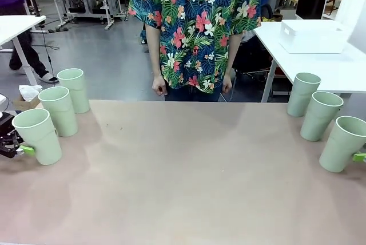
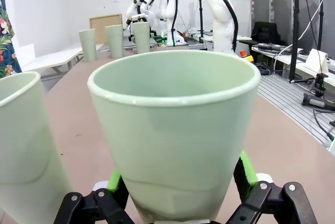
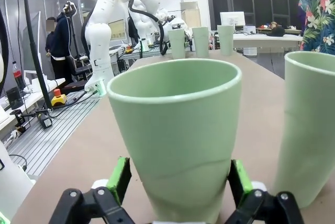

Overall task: Stack the cups and store them in the basket.
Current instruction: Pick up two Reusable plastic cups , one in each hand.

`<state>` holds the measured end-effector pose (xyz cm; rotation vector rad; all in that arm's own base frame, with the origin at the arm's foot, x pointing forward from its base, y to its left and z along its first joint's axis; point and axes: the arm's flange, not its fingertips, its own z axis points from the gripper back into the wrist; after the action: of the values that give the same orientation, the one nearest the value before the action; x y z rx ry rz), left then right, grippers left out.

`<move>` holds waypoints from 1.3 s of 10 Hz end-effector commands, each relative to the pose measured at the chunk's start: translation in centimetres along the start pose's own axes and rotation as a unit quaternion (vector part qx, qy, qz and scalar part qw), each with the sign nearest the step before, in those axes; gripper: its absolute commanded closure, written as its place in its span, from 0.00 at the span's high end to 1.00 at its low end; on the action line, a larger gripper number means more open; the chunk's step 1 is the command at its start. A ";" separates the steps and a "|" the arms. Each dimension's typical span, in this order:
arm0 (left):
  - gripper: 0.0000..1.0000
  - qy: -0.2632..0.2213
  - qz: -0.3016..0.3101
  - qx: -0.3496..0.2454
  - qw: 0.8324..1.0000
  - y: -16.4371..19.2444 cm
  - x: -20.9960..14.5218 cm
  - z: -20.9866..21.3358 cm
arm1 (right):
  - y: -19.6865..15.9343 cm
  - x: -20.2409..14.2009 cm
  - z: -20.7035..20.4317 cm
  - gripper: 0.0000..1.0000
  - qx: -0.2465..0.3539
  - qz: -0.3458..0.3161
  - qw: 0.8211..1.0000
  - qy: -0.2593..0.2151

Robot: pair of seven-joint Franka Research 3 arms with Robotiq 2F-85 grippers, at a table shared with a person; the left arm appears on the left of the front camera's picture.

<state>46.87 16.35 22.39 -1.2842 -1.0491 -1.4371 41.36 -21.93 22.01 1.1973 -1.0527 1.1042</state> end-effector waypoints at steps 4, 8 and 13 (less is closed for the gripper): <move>1.00 0.000 -0.015 -0.017 1.000 -1.5 0.3 -1.4 | 0.3 -0.7 -2.1 1.00 0.016 0.012 1.000 0.013; 1.00 -0.007 -0.012 -0.025 1.000 -1.2 0.5 -2.4 | 0.3 -0.3 -3.1 1.00 0.017 0.006 1.000 0.002; 1.00 -0.009 -0.020 -0.017 1.000 -1.1 0.6 -3.0 | 0.4 0.0 -3.3 1.00 0.010 -0.005 1.000 -0.005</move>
<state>45.95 13.80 22.37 -1.3420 -1.0319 -1.4516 41.41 -19.41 21.29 1.2335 -1.0344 1.1121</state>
